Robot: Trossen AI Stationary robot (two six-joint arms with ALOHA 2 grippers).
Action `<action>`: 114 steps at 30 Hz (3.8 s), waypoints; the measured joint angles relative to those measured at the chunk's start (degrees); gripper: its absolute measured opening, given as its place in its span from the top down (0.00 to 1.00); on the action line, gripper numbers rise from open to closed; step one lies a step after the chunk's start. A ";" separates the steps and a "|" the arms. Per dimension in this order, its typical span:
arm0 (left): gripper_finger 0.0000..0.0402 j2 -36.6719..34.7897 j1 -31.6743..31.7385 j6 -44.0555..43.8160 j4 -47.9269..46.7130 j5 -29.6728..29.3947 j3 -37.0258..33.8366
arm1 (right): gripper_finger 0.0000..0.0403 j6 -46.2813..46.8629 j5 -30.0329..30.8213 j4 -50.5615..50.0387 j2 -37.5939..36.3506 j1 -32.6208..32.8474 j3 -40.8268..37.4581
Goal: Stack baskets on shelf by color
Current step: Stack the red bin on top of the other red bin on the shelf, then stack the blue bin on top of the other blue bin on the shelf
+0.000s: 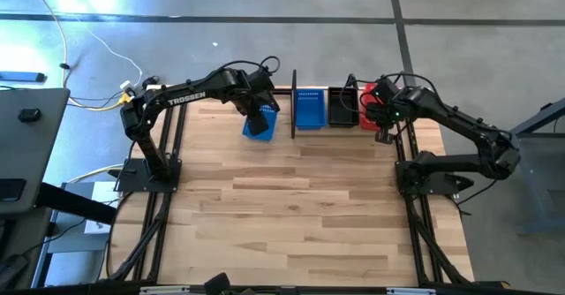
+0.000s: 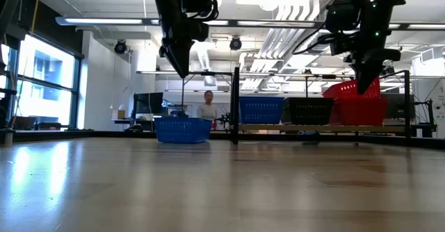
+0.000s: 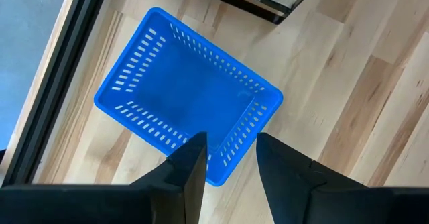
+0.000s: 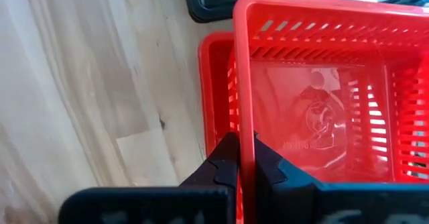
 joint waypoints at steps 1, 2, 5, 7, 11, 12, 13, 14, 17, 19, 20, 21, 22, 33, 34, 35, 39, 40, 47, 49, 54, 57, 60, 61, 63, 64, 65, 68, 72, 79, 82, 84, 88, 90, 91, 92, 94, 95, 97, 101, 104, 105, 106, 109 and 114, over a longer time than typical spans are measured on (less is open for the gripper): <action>0.70 0.00 0.00 0.00 0.00 0.00 0.00 | 1.00 0.20 0.59 -0.03 -0.01 0.26 0.00; 0.70 0.00 0.00 0.00 -0.02 0.00 0.00 | 1.00 0.23 1.46 -0.04 0.00 0.51 0.00; 0.70 0.00 0.00 0.01 -0.04 -0.04 0.00 | 1.00 -0.07 4.31 -0.02 0.00 1.15 0.00; 0.70 0.00 0.00 0.00 -0.04 -0.04 0.00 | 1.00 -0.05 4.37 0.03 0.00 1.33 0.00; 0.70 0.00 0.00 0.00 -0.06 -0.12 0.00 | 1.00 1.89 2.66 0.77 0.00 1.36 0.00; 0.70 0.00 -0.02 0.00 -0.06 -0.32 0.00 | 1.00 2.21 2.14 0.57 0.00 1.36 0.00; 0.70 0.00 -0.02 0.01 -0.07 -0.48 0.00 | 0.99 2.82 1.91 0.53 0.00 1.36 0.00; 0.70 0.00 0.00 0.00 -0.07 -0.50 0.00 | 0.98 3.04 1.87 0.53 0.00 1.36 0.00; 0.70 0.00 0.00 0.00 -0.06 -0.50 0.00 | 0.92 4.14 1.89 0.45 0.00 1.36 0.00; 0.70 0.00 -0.02 0.02 -0.07 -0.48 0.00 | 0.87 4.42 1.88 0.40 -0.01 1.36 0.00; 0.70 0.00 -0.02 0.01 -0.07 -0.48 0.00 | 0.84 4.44 1.86 0.43 0.00 1.36 0.00; 0.70 0.00 -0.01 0.01 -0.07 -0.48 0.00 | 0.82 4.51 1.78 0.42 0.00 1.36 0.00; 0.70 0.00 0.00 0.00 -0.07 -0.50 0.00 | 0.80 4.80 1.79 0.42 0.00 1.36 0.00; 0.70 0.00 0.00 -0.46 -0.07 -0.48 0.00 | 0.73 10.23 2.03 -2.65 -2.56 1.36 1.65; 0.70 0.00 -0.02 -0.46 -0.11 -0.46 0.00 | 0.73 11.08 2.04 -3.16 -2.75 1.36 2.57; 0.70 0.00 -0.02 -0.46 -0.20 -0.21 0.00 | 0.73 12.34 2.00 -3.80 -2.90 1.36 3.53; 0.70 0.00 0.31 -0.45 -2.38 3.97 0.00 | 0.73 17.86 -0.19 -4.42 -3.02 1.36 7.02; 0.70 0.00 0.43 -0.44 -3.26 4.83 0.00 | 0.73 18.68 -1.14 -4.46 -3.02 1.36 7.67; 0.70 0.00 2.28 -0.92 -5.55 6.62 -0.02 | 0.73 24.86 -5.89 -4.37 -3.04 1.43 9.86; 0.70 0.00 2.72 -0.53 -5.55 7.90 -0.02 | 0.73 25.76 -6.06 -4.41 -3.02 2.05 9.86; 0.70 0.00 2.38 4.31 -5.70 10.01 -0.02 | 0.73 28.61 -5.11 -4.40 -3.02 4.44 9.86; 0.70 0.00 2.03 6.31 -5.73 10.03 -0.02 | 0.73 31.67 -5.01 -4.39 -3.02 5.82 9.86; 0.70 0.00 2.08 8.08 -5.51 10.06 -0.30 | 0.73 33.83 -5.01 -4.35 -3.02 7.14 9.86; 0.70 0.00 2.08 8.78 -5.16 10.07 -0.92 | 0.73 34.58 -5.00 -4.25 -3.02 7.56 9.86; 0.70 0.00 2.08 9.56 -4.36 10.12 -3.17 | 0.73 35.50 -4.76 -3.79 -3.02 8.28 9.86; 0.70 0.02 2.08 10.10 -4.22 10.36 -4.31 | 0.73 36.20 -4.75 -3.62 -3.02 8.63 9.86; 0.70 0.04 2.08 10.73 -3.98 11.07 -5.45 | 0.73 36.64 -4.73 -3.45 -3.02 8.93 9.86; 0.70 0.04 1.88 12.74 -1.08 14.13 -8.56 | 0.73 37.60 -4.31 -2.70 -3.02 9.73 9.84; 0.70 0.04 1.22 13.55 3.11 14.60 -11.99 | 0.73 37.75 -2.40 -1.95 -3.02 10.36 9.84; 0.70 0.02 0.34 16.55 5.52 13.37 -16.19 | 0.73 39.87 -1.89 1.26 -3.02 10.36 9.81; 0.70 0.02 0.14 17.19 6.78 12.39 -17.50 | 0.73 40.30 -1.91 2.42 -3.02 10.36 9.81; 0.70 0.02 0.11 17.78 7.49 11.83 -17.84 | 0.73 40.30 -1.91 2.63 -3.02 10.36 9.81; 0.70 0.02 0.12 18.08 9.92 11.30 -17.86 | 0.73 40.30 -1.91 2.69 -3.02 10.36 9.81; 0.70 0.02 0.11 18.10 11.26 11.30 -17.86 | 0.73 40.30 -1.90 2.72 -3.02 10.36 9.81; 0.70 0.02 0.11 18.45 11.82 11.30 -17.86 | 0.73 40.30 -1.91 2.72 -3.02 10.36 9.81; 0.70 0.02 0.11 19.27 12.16 11.24 -17.86 | 0.73 40.31 -1.89 2.74 -3.02 10.36 9.81; 0.70 0.02 -0.15 21.35 12.39 9.83 -17.86 | 0.73 40.99 -1.76 2.81 -3.02 10.36 9.81; 0.70 0.02 -0.22 22.61 12.49 8.86 -17.86 | 0.73 41.56 -1.53 2.90 -3.02 10.36 9.81; 0.70 0.02 -0.28 25.04 12.91 8.22 -17.86 | 0.73 42.57 -0.40 2.94 -3.02 10.36 9.80; 0.70 0.31 -0.41 29.49 13.93 8.08 -17.84 | 0.73 42.84 -0.19 2.96 -3.02 10.36 9.79; 0.70 1.56 -0.56 30.73 13.62 8.08 -17.84 | 0.73 42.86 -0.20 2.98 -3.02 10.36 9.79; 0.70 1.94 -0.74 30.94 13.62 8.08 -17.84 | 0.73 42.86 -0.20 2.98 -3.02 10.36 9.79; 0.70 2.33 -0.89 31.11 13.64 8.05 -17.84 | 0.73 42.84 -0.18 2.98 -3.02 10.36 9.79; 0.70 3.54 -1.34 31.00 14.29 6.27 -17.84 | 0.73 42.84 -0.18 2.99 -3.02 10.36 9.79; 0.70 4.99 -1.51 28.98 14.51 5.69 -17.84 | 0.73 42.86 -0.05 3.05 -2.99 10.36 9.77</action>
